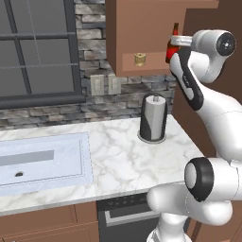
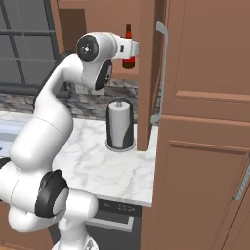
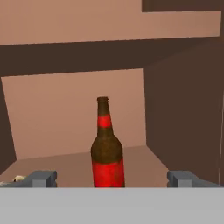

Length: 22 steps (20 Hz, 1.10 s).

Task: Get the candle and the beer from the cabinet and move them to the dining counter.

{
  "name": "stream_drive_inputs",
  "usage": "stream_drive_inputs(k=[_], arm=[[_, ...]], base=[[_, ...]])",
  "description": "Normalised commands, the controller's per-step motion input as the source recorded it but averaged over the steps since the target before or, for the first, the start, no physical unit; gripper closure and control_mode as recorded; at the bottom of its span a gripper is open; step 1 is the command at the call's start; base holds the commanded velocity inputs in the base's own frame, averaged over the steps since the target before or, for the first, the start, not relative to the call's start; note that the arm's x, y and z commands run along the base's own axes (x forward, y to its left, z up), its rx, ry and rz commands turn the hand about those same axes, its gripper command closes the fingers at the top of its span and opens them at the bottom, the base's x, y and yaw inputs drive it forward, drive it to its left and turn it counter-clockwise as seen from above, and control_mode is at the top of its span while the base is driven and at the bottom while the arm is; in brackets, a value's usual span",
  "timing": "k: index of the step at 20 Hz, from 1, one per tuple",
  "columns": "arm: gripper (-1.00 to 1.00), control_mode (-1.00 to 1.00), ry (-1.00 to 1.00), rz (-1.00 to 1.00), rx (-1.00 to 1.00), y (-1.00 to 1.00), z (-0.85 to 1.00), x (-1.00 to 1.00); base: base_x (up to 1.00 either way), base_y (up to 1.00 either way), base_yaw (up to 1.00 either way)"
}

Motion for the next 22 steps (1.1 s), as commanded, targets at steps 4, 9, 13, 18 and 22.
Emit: stream_drive_inputs(k=[4, 9, 13, 18, 22], arm=[[-1.0, -1.0, -0.02, -0.08, -0.05, -0.26, 0.0, 0.0], [-1.0, -1.0, -0.03, -0.03, -0.04, -0.31, 0.0, 0.0], [-1.0, -1.0, -0.02, -0.01, -0.06, -0.3, 0.0, 0.0], [-1.0, -1.0, 0.0, -0.01, 0.0, 0.02, 0.01, 0.15], [-1.0, -1.0, 0.0, 0.02, 0.0, 0.25, 0.0, 0.15]], base=[[0.0, 0.0, 0.0], [0.0, 0.0, 0.0], [0.0, 0.0, 0.0], [0.0, 0.0, 0.0], [0.0, 0.0, 0.0]])
